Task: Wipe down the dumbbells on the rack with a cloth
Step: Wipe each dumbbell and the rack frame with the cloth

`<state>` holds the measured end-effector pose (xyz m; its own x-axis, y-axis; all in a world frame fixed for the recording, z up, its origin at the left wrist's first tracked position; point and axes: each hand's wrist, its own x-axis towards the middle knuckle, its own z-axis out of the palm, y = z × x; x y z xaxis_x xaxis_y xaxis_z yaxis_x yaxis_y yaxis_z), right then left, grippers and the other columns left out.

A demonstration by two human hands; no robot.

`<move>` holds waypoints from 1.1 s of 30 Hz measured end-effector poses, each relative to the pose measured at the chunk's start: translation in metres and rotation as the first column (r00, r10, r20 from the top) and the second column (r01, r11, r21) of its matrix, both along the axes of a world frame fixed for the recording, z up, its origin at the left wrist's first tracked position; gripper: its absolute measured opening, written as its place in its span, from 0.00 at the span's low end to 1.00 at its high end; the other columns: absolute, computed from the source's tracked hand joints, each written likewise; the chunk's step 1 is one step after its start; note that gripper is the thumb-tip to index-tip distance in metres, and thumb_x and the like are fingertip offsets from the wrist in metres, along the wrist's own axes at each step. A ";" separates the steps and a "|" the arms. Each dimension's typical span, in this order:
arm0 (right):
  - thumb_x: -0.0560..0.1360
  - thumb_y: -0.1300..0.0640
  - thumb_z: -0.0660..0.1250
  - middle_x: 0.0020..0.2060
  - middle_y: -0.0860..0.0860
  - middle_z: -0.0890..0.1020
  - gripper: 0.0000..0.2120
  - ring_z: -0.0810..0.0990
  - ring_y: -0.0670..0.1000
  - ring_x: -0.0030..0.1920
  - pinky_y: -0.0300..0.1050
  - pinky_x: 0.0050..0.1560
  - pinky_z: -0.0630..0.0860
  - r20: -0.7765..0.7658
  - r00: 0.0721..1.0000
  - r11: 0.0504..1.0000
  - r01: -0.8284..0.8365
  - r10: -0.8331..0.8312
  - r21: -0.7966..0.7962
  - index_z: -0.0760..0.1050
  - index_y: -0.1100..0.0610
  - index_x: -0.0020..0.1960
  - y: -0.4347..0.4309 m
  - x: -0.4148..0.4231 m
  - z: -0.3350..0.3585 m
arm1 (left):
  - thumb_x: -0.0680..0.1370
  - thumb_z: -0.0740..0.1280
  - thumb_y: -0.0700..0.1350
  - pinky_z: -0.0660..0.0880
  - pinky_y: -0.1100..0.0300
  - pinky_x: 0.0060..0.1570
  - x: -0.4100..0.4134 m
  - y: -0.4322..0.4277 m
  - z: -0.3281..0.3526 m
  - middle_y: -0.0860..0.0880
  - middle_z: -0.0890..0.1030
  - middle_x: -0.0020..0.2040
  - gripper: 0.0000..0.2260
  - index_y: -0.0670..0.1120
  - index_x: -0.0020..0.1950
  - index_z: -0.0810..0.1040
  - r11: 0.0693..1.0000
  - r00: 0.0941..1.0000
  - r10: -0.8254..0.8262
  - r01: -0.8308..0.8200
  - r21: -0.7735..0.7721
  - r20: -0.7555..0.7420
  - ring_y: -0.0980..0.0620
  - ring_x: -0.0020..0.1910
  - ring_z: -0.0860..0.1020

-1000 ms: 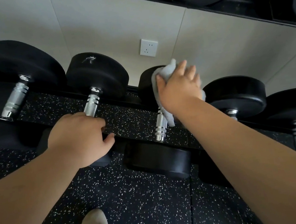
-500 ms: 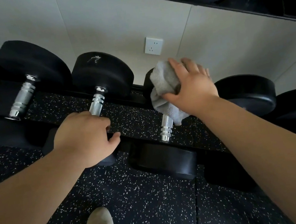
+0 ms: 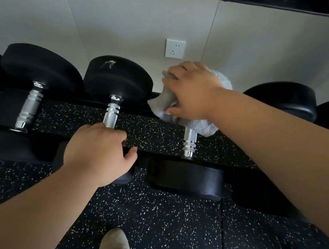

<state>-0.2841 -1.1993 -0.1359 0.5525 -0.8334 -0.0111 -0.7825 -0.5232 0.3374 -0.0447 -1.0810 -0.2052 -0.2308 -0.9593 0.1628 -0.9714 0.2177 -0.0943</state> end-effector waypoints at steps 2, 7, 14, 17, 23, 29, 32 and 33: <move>0.73 0.32 0.67 0.78 0.51 0.65 0.40 0.62 0.60 0.77 0.57 0.78 0.55 0.114 0.990 0.996 -0.087 0.085 0.011 0.63 0.47 0.80 0.010 -0.026 0.000 | 0.74 0.53 0.68 0.72 0.54 0.42 0.000 0.000 0.000 0.55 0.75 0.32 0.25 0.54 0.42 0.83 1.000 1.000 0.002 -0.002 0.012 -0.001 0.52 0.35 0.73; 0.78 0.30 0.56 0.73 0.52 0.70 0.30 0.66 0.61 0.73 0.61 0.75 0.60 0.053 0.997 0.997 0.057 -0.054 -0.056 0.73 0.45 0.72 0.006 -0.006 -0.008 | 0.74 0.52 0.68 0.69 0.55 0.42 -0.001 0.001 0.002 0.55 0.76 0.34 0.25 0.55 0.43 0.83 1.000 1.000 0.013 -0.014 0.016 0.005 0.52 0.37 0.74; 0.78 0.35 0.64 0.60 0.52 0.76 0.21 0.72 0.59 0.64 0.56 0.62 0.67 -0.175 0.979 0.994 0.107 -0.105 -0.002 0.79 0.46 0.64 -0.012 0.036 -0.003 | 0.74 0.51 0.68 0.68 0.54 0.42 0.000 0.001 0.002 0.55 0.75 0.34 0.25 0.55 0.44 0.82 0.999 1.000 0.020 -0.020 0.041 0.004 0.52 0.38 0.73; 0.80 0.39 0.64 0.66 0.50 0.74 0.21 0.70 0.58 0.68 0.56 0.69 0.66 0.048 0.999 0.997 0.019 -0.015 -0.068 0.74 0.46 0.69 0.001 0.000 -0.008 | 0.74 0.52 0.68 0.71 0.54 0.42 -0.001 0.001 0.001 0.55 0.75 0.34 0.25 0.55 0.44 0.83 0.999 1.000 0.027 -0.026 0.025 -0.009 0.52 0.37 0.73; 0.82 0.39 0.61 0.80 0.52 0.60 0.33 0.59 0.59 0.78 0.61 0.75 0.64 0.496 0.828 0.961 0.272 -0.260 0.049 0.56 0.47 0.82 0.030 -0.058 -0.029 | 0.73 0.55 0.67 0.74 0.54 0.42 -0.001 0.000 -0.002 0.54 0.76 0.31 0.24 0.53 0.41 0.84 1.000 1.000 0.005 -0.005 -0.003 -0.031 0.50 0.38 0.76; 0.79 0.29 0.55 0.81 0.59 0.55 0.41 0.43 0.65 0.82 0.63 0.80 0.37 0.315 0.915 0.949 0.298 -0.252 -0.106 0.55 0.52 0.83 0.027 -0.020 -0.027 | 0.73 0.53 0.67 0.74 0.54 0.44 0.000 0.001 -0.002 0.55 0.77 0.34 0.25 0.54 0.43 0.84 1.000 0.999 -0.005 0.005 0.008 -0.034 0.51 0.40 0.77; 0.79 0.34 0.61 0.80 0.55 0.61 0.34 0.52 0.63 0.81 0.60 0.81 0.45 0.066 0.996 0.994 0.059 -0.053 -0.094 0.62 0.47 0.80 0.008 0.000 -0.024 | 0.74 0.51 0.69 0.70 0.55 0.42 0.001 0.001 -0.001 0.55 0.77 0.36 0.25 0.56 0.45 0.82 1.000 1.000 0.001 0.000 0.021 -0.017 0.52 0.41 0.76; 0.79 0.38 0.64 0.78 0.54 0.65 0.30 0.58 0.62 0.79 0.58 0.80 0.50 0.053 0.999 0.997 0.016 -0.012 -0.080 0.67 0.48 0.77 0.004 -0.001 -0.024 | 0.74 0.52 0.69 0.67 0.55 0.41 0.001 0.001 0.000 0.55 0.76 0.36 0.25 0.56 0.45 0.82 1.000 1.000 0.002 -0.002 0.010 -0.014 0.52 0.40 0.76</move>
